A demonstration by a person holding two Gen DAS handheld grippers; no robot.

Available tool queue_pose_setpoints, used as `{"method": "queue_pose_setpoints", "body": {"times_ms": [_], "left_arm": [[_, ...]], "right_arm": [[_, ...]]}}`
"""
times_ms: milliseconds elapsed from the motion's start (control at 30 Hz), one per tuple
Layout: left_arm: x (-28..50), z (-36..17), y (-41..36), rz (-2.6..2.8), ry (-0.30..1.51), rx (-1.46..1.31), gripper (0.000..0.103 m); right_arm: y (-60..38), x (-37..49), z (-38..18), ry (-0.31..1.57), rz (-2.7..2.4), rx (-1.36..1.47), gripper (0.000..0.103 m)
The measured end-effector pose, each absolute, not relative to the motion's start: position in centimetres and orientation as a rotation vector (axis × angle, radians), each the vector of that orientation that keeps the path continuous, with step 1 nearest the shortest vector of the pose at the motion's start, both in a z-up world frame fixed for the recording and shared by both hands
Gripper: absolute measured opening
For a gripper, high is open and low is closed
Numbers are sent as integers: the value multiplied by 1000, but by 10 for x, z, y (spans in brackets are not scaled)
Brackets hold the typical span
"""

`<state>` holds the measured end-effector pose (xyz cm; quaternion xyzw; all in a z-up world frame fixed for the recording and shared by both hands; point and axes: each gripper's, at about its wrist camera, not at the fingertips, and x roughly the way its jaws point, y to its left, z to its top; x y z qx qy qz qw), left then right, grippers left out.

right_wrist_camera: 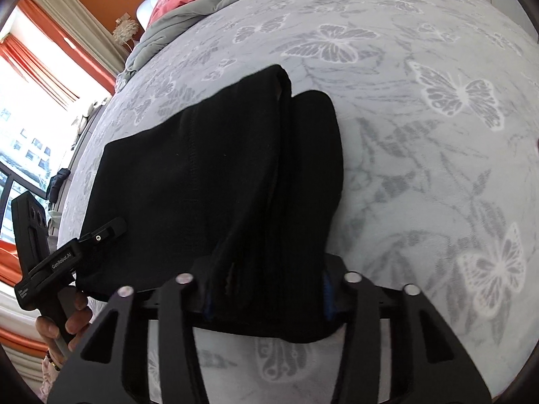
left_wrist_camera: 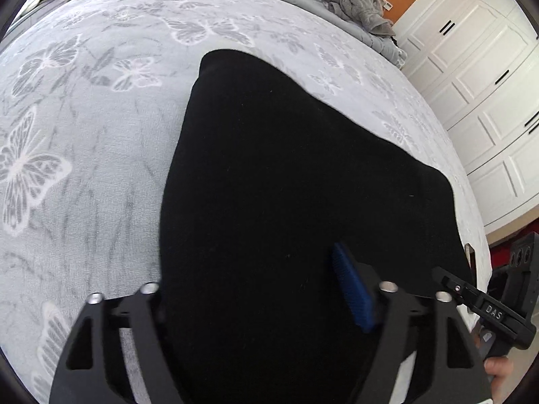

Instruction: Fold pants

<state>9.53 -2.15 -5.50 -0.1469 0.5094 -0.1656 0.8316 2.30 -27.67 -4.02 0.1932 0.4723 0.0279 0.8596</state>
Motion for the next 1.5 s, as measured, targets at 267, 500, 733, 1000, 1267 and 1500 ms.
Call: {"method": "queue_pose_setpoints", "body": {"times_ms": [267,500,733,1000,1267,1500], "left_arm": [[16,9,27,-444,1063,-434,31],[-22,-48,55,-374,1233,-518,48],[-22,-58,46,-368,1198,-578,81],[-27,-58,46,-339,1173,-557,48],[-29,-44,42,-338,1155,-500,33],[-28,-50,43,-341,1158,-531,33]], "right_arm": [[-245,-54,10,915,214,428,34],[-242,-73,-57,1046,131,438,59],[-257,-72,-75,1055,197,603,69],[-245,-72,-69,1030,197,551,44],[-237,-70,-62,1019,156,494,40],[-241,-70,-63,1017,144,494,40]]}}
